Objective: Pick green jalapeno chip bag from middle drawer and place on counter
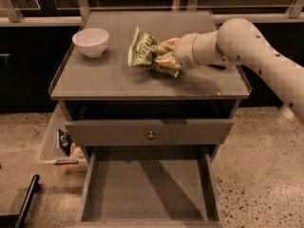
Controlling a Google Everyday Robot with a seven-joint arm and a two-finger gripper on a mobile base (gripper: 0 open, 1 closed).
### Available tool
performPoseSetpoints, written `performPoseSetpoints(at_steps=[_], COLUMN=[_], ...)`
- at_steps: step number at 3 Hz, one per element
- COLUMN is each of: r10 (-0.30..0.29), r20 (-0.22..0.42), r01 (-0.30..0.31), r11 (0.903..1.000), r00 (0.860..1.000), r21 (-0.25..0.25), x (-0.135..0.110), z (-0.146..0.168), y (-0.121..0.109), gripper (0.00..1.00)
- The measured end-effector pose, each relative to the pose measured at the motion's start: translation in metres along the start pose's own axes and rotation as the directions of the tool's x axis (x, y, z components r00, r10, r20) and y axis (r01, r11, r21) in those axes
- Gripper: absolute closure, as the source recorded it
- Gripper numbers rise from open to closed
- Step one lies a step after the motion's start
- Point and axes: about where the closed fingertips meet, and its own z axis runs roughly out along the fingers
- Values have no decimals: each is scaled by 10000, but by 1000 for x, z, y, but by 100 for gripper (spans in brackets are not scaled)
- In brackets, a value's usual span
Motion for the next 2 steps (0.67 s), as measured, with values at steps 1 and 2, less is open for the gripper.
performPoseSetpoints(at_steps=[1,2], r10=[0,0], r20=[0,1], r01=[0,0], r11=[10000,10000], r00=[10000,10000], r21=[-1,-2], x=[0,0], z=[0,0], y=[0,0], gripper=[58,35])
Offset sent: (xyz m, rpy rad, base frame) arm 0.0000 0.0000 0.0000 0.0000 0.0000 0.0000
